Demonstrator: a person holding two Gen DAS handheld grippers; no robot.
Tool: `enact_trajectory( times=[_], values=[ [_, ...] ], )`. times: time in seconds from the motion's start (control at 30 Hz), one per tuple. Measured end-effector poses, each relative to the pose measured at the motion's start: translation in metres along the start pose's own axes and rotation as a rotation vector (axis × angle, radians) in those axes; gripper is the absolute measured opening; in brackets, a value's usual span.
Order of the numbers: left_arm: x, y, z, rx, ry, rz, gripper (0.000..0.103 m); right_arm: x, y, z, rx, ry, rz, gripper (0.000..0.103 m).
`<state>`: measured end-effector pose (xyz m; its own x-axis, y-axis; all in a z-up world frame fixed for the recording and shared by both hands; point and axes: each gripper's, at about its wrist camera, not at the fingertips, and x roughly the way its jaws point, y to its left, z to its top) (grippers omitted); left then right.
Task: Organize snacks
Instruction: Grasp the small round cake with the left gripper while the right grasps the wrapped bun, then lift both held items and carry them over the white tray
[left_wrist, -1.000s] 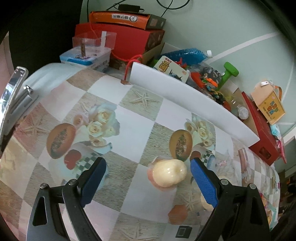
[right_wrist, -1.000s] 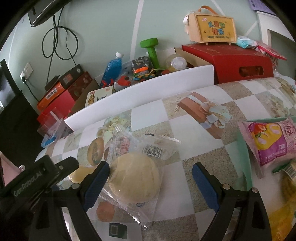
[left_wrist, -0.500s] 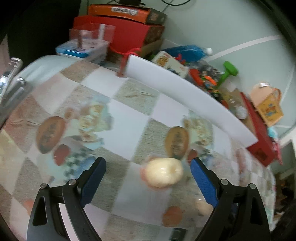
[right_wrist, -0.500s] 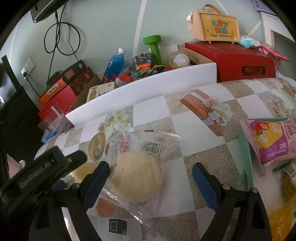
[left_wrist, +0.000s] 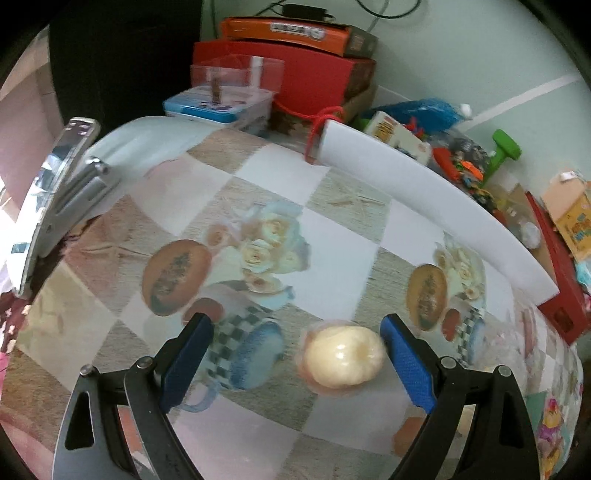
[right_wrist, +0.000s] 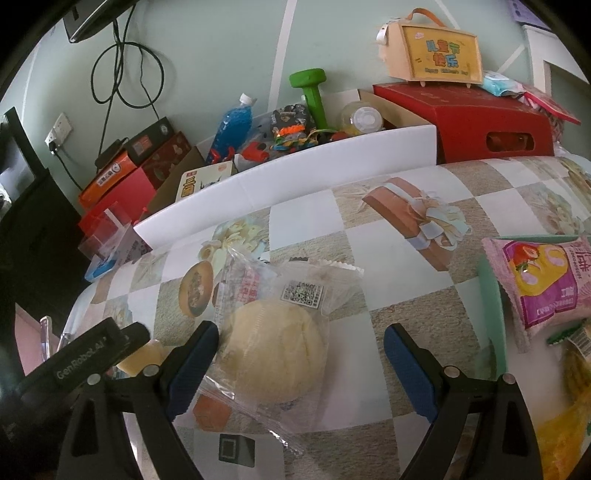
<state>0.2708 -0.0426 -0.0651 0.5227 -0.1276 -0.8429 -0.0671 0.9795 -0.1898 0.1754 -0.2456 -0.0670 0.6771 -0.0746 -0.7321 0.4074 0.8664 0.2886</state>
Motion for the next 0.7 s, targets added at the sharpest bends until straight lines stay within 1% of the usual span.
enact_trajectory(
  times=[0.07, 0.1, 0.2, 0.23, 0.27, 0.3, 0.33, 0.37, 0.4, 0.47, 0.5, 0.7],
  values=[
    [0.0, -0.007, -0.002, 0.017, 0.006, -0.037, 0.093, 0.002, 0.001, -0.001, -0.004, 0.005, 0.011, 0.093],
    [0.001, -0.01, -0.002, 0.023, 0.006, -0.044, 0.09, 0.002, 0.0, -0.001, -0.001, 0.004, 0.011, 0.093],
    [0.001, -0.013, -0.002, 0.04, 0.006, -0.048, 0.087, 0.002, -0.002, -0.001, 0.011, 0.005, 0.019, 0.091],
    [0.0, -0.015, -0.002, 0.044, 0.006, -0.047, 0.083, 0.001, -0.001, -0.001, 0.01, 0.003, 0.019, 0.088],
    [0.0, -0.017, -0.002, 0.052, 0.004, -0.05, 0.078, 0.001, 0.0, -0.001, 0.005, 0.001, 0.026, 0.085],
    [-0.001, -0.018, -0.003, 0.057, 0.003, -0.056, 0.063, 0.0, 0.001, -0.001, 0.001, 0.001, 0.042, 0.08],
    [-0.001, -0.02, -0.003, 0.062, 0.003, -0.066, 0.05, -0.001, 0.001, -0.002, 0.001, 0.001, 0.05, 0.076],
    [-0.002, -0.021, -0.004, 0.065, 0.004, -0.07, 0.048, -0.001, 0.002, -0.002, 0.0, 0.001, 0.059, 0.074],
    [-0.001, -0.022, -0.004, 0.074, 0.004, -0.071, 0.041, -0.001, 0.002, -0.002, -0.001, 0.001, 0.068, 0.071],
    [-0.001, -0.023, -0.005, 0.081, 0.005, -0.085, 0.038, -0.002, 0.003, -0.001, 0.002, 0.001, 0.088, 0.064],
    [-0.002, -0.024, -0.005, 0.083, 0.001, -0.089, 0.034, -0.002, 0.003, -0.001, 0.003, 0.002, 0.097, 0.061],
    [-0.005, -0.025, -0.004, 0.082, -0.01, -0.105, 0.033, -0.007, 0.002, 0.0, 0.013, -0.003, 0.107, 0.057]
  ],
)
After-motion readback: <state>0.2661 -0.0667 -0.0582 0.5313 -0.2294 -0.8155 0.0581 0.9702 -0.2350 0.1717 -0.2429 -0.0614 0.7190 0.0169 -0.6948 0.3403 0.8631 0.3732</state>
